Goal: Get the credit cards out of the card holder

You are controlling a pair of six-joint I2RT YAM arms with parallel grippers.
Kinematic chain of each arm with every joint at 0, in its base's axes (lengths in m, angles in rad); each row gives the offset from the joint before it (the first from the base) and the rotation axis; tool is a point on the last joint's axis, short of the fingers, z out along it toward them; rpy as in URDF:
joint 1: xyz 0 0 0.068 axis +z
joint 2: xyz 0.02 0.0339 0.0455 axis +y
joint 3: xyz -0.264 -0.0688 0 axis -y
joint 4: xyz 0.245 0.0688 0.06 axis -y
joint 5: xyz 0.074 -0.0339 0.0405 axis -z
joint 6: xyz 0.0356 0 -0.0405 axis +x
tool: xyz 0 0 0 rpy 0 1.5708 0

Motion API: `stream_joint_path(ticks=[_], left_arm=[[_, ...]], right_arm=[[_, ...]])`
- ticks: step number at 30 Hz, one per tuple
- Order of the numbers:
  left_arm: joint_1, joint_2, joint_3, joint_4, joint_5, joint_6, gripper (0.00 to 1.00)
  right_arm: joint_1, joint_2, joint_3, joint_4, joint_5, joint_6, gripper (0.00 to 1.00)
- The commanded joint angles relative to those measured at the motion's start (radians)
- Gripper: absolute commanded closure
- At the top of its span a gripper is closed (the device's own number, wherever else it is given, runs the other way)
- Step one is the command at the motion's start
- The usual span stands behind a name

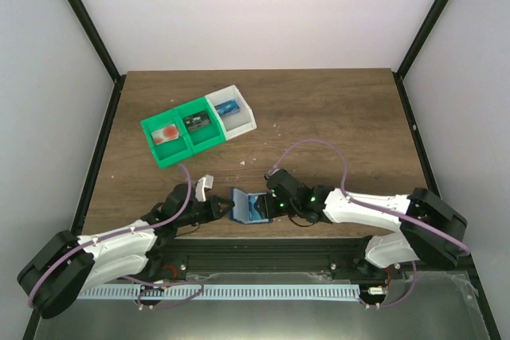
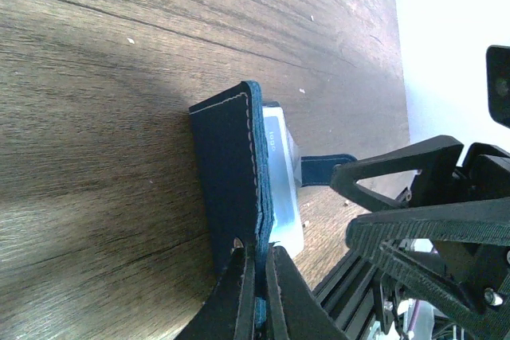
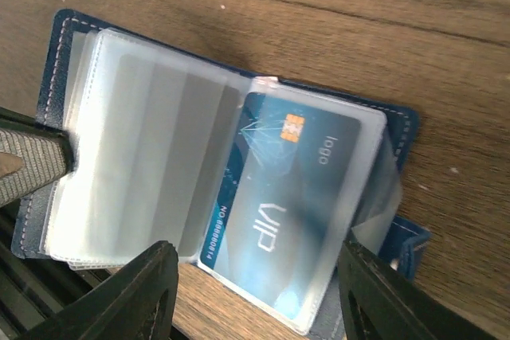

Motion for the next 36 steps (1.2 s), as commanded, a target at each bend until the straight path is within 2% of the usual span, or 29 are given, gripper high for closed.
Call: stream_joint_path(ticks=[1, 3, 6, 11, 14, 21, 24, 28, 36], left_arm=[[-0.006, 0.006, 0.015, 0.014, -0.012, 0.008, 1.0], [-0.007, 0.008, 0.016, 0.009, -0.014, 0.009, 1.0], [-0.005, 0.004, 0.023, -0.015, -0.029, 0.012, 0.93], [-0.006, -0.037, 0.055, -0.094, -0.07, 0.031, 0.68], [-0.007, -0.077, 0.099, -0.216, -0.115, 0.054, 0.57], [-0.011, -0.14, 0.155, -0.304, -0.148, 0.031, 0.36], [-0.017, -0.124, 0.165, -0.284, -0.13, 0.017, 0.32], [-0.032, -0.08, 0.173, -0.248, -0.119, 0.025, 0.32], [-0.037, 0.072, 0.096, 0.014, -0.021, -0.03, 0.41]], right_arm=[[0.003, -0.051, 0.002, -0.076, 0.082, 0.015, 0.44], [0.003, -0.072, 0.004, -0.083, 0.083, 0.015, 0.44], [0.003, -0.09, 0.01, -0.071, 0.074, 0.009, 0.46], [-0.002, -0.067, -0.008, 0.003, 0.026, 0.0, 0.58], [-0.021, -0.036, -0.04, 0.088, -0.044, 0.014, 0.67], [-0.05, 0.01, -0.043, 0.135, -0.062, 0.009, 0.71], [-0.059, 0.027, -0.047, 0.148, -0.063, 0.006, 0.72], [-0.067, 0.049, -0.063, 0.154, -0.049, 0.009, 0.73], [-0.073, 0.084, -0.104, 0.196, -0.057, 0.017, 0.77]])
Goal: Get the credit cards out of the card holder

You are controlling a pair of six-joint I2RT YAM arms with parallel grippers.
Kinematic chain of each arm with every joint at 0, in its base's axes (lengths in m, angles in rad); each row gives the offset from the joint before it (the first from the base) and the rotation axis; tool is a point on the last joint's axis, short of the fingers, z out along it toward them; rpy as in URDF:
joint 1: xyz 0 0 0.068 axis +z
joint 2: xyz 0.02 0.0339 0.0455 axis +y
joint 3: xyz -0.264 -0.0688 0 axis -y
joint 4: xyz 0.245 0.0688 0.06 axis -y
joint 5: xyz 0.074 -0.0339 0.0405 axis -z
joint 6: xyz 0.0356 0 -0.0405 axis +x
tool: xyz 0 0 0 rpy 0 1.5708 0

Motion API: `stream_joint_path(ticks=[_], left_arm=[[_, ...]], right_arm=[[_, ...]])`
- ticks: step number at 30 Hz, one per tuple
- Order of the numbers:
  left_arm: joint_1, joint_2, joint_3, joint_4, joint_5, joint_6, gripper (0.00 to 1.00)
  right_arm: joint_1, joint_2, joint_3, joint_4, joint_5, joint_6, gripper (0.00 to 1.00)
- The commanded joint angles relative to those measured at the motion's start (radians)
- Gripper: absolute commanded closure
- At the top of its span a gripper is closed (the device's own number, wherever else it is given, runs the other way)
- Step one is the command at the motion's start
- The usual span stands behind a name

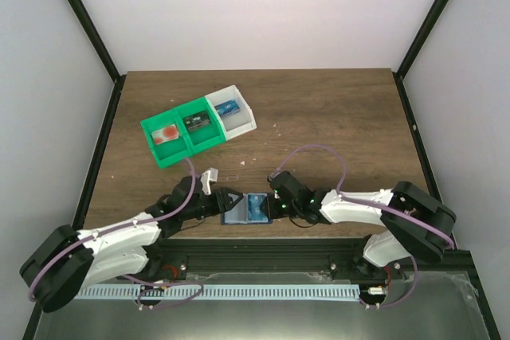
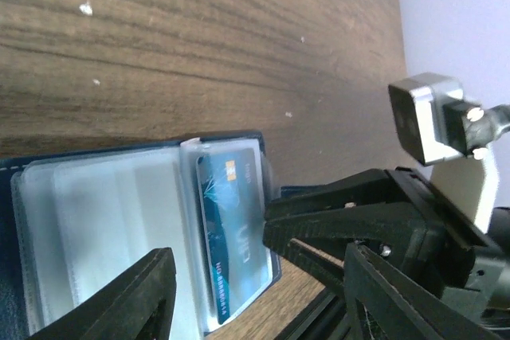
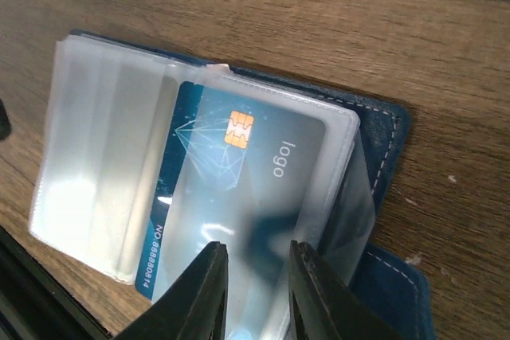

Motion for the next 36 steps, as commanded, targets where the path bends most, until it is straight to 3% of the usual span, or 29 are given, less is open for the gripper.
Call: stream_joint_path(ticks=[1, 19, 32, 36], left_arm=[[-0.008, 0.071, -0.037, 0.16, 0.051, -0.031, 0.42], [-0.012, 0.305, -0.045, 0.308, 0.043, 0.003, 0.64], [-0.015, 0.453, -0.035, 0.452, 0.089, -0.016, 0.72], [-0.016, 0.469, -0.041, 0.486, 0.097, -0.03, 0.84]], right_arm=[[-0.009, 0.019, -0.017, 0.035, 0.005, 0.007, 0.77], [-0.009, 0.068, -0.045, 0.095, -0.034, 0.018, 0.87], [-0.011, 0.086, -0.036, 0.095, -0.037, 0.018, 0.87], [-0.013, 0.088, -0.036, 0.093, -0.036, 0.019, 0.87]])
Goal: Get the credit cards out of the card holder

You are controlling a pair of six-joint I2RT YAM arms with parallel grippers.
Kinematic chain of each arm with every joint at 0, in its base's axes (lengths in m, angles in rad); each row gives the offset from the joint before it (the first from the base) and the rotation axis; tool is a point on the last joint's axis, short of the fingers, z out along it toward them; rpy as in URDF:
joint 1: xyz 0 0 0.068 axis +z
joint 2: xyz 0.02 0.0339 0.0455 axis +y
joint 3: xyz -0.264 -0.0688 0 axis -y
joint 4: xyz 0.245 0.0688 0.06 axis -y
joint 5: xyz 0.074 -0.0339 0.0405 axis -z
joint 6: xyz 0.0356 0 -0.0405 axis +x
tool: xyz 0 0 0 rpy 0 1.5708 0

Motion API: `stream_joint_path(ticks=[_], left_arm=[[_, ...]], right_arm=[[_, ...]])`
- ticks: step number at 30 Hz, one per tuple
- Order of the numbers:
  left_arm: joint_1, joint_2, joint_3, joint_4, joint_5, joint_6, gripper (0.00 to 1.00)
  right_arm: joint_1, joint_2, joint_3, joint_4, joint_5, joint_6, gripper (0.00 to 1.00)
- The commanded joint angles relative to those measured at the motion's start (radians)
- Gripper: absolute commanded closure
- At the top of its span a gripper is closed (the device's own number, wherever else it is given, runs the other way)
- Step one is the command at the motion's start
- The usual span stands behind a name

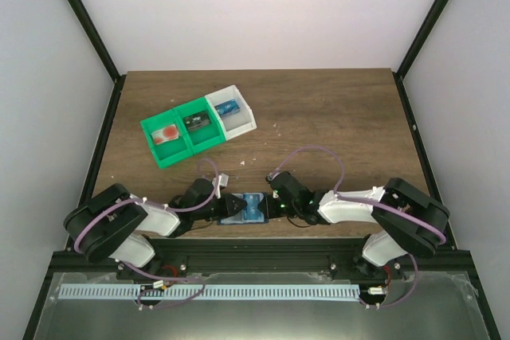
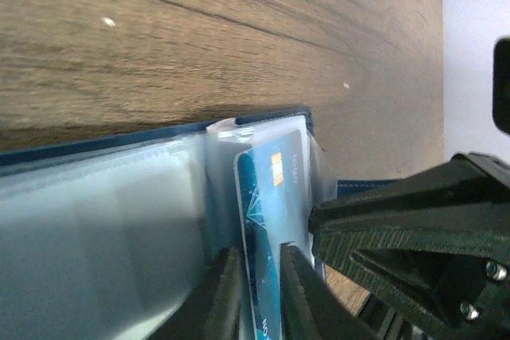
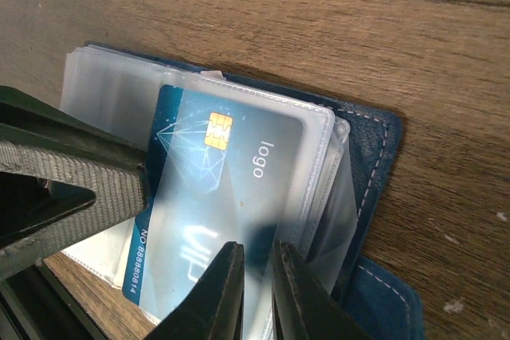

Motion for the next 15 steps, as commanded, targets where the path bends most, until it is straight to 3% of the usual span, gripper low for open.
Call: stream_joint_path(ticks=[1, 4, 15], left_arm=[[-0.006, 0.012, -0.011, 0.059, 0.014, -0.007, 0.88], [-0.006, -0.006, -0.02, 0.05, 0.0, -0.008, 1.0], [-0.004, -0.091, -0.04, -0.042, -0.056, 0.01, 1.0]], right_arm=[[-0.006, 0.031, -0.004, -0.047, 0.004, 0.006, 0.87], [-0.008, 0.033, -0.006, -0.046, 0.006, 0.006, 0.87], [-0.012, 0.048, -0.006, -0.046, 0.0, 0.006, 0.88]])
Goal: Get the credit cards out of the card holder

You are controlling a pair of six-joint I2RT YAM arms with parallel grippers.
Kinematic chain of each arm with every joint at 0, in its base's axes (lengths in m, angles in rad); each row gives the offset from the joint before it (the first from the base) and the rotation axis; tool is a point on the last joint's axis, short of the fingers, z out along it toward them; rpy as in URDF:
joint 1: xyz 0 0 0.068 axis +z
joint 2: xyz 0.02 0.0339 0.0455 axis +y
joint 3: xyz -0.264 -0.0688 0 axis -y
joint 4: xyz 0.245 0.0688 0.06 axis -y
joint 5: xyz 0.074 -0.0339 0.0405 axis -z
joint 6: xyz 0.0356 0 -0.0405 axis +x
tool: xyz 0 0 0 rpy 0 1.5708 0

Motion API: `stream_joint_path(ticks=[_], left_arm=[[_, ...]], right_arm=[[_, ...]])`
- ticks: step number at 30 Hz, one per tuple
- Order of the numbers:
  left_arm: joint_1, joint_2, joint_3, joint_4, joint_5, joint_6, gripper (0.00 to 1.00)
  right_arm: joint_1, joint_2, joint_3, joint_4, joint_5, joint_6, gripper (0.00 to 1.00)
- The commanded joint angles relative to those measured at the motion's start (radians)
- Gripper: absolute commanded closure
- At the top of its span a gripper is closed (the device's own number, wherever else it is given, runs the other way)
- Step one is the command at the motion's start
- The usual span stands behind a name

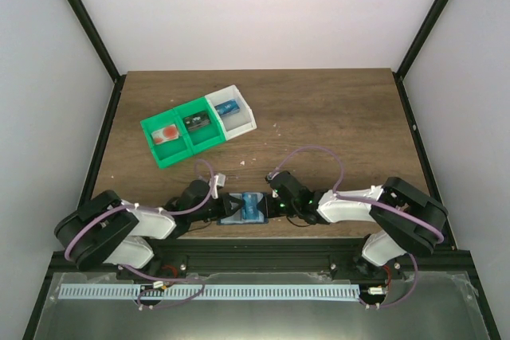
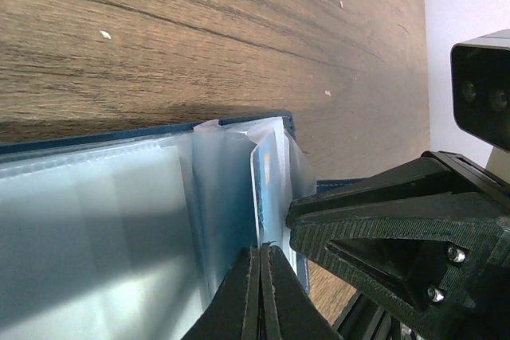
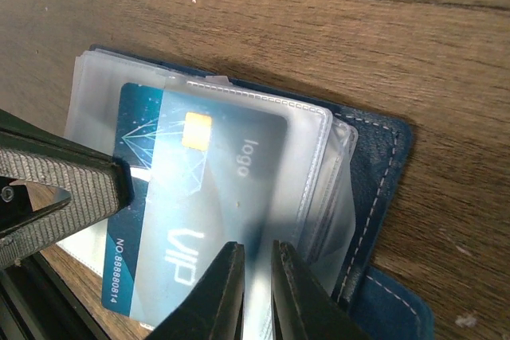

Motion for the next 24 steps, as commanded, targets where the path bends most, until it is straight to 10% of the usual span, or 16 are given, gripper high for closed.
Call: stream_joint_path(ticks=[1, 24], left_arm=[[-0.002, -0.039, -0.013, -0.057, -0.041, 0.027, 1.0], [0.019, -0.527, -0.117, -0.381, -0.293, -0.026, 1.0]], right_arm=[[-0.006, 0.035, -0.007, -0.068, 0.011, 0.004, 0.88], [-0.009, -0.016, 0.003, -0.077, -0.04, -0.005, 0.87]])
